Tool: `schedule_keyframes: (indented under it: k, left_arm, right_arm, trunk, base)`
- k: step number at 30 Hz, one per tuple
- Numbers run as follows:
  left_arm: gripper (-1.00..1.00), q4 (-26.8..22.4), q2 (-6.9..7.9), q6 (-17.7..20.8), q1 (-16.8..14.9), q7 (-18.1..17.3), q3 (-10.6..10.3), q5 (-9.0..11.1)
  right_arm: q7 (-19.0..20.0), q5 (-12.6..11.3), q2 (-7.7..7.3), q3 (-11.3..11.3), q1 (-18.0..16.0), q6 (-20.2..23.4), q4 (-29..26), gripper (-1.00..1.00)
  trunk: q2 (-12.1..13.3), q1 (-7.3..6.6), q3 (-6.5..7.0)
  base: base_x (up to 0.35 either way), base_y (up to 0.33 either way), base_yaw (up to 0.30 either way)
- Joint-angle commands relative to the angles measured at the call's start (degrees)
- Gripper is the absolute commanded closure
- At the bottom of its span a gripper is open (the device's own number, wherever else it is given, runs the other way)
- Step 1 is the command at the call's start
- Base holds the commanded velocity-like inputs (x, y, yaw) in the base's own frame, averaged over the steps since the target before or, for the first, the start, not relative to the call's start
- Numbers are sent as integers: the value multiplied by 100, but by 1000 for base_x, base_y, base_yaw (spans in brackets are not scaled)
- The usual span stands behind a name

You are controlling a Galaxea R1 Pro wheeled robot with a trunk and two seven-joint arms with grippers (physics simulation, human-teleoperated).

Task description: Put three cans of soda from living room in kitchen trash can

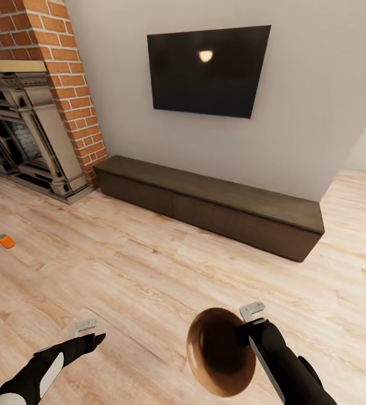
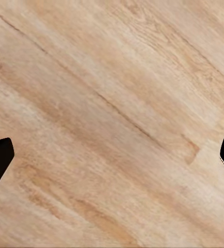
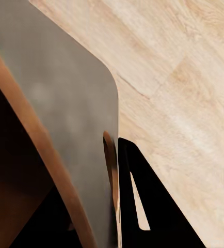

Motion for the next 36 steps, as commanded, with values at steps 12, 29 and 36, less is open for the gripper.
schedule_keyframes:
  k: [12,29,36]
  left_arm:
    - [-100,0,7,0,0,-7,4,0]
    - [-100,0,6,0,0,-2,0,0]
    - [-100,0,0,-6,0,0,0,0]
  right_arm:
    - [23,-31,10,15,-2,-13,19,100]
    - [6,5,109,79,-2,-18,39,100]
    - [6,-3,109,80,-2,-18,47,100]
  trunk:
    - [0,0,0]
    - [0,0,0]
    - [0,0,0]
  base:
    - [273,-214,258]
    - [286,-190,258]
    - [289,-182,258]
